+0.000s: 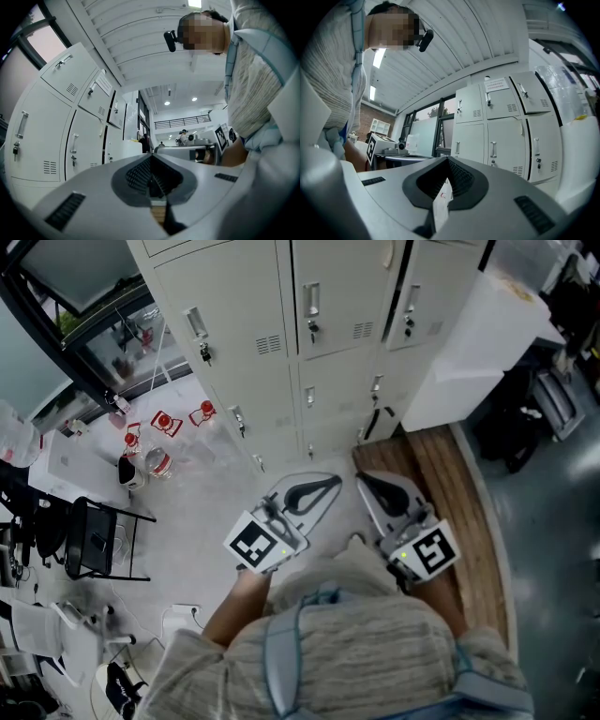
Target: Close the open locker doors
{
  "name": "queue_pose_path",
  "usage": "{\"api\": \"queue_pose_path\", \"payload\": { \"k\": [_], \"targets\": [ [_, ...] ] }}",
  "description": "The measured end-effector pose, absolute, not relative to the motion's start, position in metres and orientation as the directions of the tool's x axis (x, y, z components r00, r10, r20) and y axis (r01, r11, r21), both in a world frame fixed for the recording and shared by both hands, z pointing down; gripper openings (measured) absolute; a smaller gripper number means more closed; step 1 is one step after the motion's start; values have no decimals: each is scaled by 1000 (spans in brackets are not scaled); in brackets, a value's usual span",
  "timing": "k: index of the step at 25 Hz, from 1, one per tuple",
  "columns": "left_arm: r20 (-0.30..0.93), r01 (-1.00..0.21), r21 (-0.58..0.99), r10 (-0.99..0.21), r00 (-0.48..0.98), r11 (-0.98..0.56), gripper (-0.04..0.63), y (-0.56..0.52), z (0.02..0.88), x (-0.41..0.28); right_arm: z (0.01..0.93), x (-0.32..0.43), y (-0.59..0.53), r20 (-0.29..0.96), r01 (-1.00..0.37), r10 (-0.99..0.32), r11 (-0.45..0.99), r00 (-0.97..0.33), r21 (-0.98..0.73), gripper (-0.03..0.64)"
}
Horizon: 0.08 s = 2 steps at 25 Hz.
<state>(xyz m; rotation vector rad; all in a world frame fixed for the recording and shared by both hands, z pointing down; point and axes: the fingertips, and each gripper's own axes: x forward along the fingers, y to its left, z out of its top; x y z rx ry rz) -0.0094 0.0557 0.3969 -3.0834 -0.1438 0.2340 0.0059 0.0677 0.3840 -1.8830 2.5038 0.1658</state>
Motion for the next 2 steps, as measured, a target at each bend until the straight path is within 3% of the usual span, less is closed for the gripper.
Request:
{"api": "queue_pose_path", "payload": {
  "k": [2],
  "targets": [
    [-149, 93, -54, 100, 984, -994, 5, 57, 396, -6, 384, 8, 69, -65, -958, -958, 274, -279, 84, 3]
  ]
}}
